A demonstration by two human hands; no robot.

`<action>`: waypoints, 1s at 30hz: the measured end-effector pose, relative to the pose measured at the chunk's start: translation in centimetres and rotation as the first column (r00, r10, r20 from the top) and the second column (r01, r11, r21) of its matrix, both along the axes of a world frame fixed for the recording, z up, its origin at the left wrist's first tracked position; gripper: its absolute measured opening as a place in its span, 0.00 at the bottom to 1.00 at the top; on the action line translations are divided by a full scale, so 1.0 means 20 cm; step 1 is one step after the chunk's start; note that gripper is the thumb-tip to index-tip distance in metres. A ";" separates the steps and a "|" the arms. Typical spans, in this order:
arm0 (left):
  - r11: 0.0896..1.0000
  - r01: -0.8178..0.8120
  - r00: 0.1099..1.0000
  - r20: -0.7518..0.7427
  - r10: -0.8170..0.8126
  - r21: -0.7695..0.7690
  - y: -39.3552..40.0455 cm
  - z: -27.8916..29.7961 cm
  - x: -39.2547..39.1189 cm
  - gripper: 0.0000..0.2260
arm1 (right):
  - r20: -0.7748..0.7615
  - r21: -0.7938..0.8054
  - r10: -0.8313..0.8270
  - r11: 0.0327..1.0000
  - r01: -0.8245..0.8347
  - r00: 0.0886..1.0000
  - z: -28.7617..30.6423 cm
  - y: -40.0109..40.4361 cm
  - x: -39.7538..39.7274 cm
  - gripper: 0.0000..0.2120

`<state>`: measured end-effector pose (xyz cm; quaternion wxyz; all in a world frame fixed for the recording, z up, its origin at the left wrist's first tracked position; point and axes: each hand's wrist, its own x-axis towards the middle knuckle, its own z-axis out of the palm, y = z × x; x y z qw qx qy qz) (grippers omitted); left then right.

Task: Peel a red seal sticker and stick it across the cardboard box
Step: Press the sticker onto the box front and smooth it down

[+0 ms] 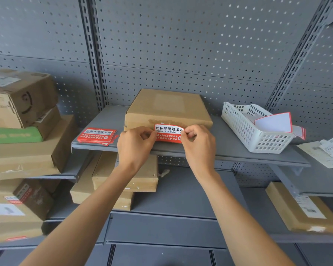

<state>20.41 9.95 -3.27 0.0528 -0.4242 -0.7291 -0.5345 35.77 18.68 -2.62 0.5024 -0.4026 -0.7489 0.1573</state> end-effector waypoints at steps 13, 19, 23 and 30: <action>0.996 -0.084 0.990 -0.107 0.087 0.030 -0.05 0.00 -0.07 0.10 | -0.067 -0.040 -0.036 0.999 0.033 0.997 0.04 0.01 0.10 0.07; 0.970 -0.114 0.979 -0.143 0.147 0.215 -0.04 0.03 -0.10 0.15 | -0.111 -0.011 -0.144 0.990 0.144 0.983 0.00 -0.02 0.09 0.27; 0.998 -0.033 0.996 -0.081 0.038 0.053 0.03 0.06 -0.10 0.29 | -0.129 -0.121 -0.028 0.993 0.012 0.991 0.01 -0.02 0.01 0.39; 0.997 0.069 0.994 -0.088 -0.068 0.018 0.08 0.07 -0.09 0.34 | -0.150 -0.156 -0.075 0.986 0.052 0.986 0.04 -0.02 -0.09 0.36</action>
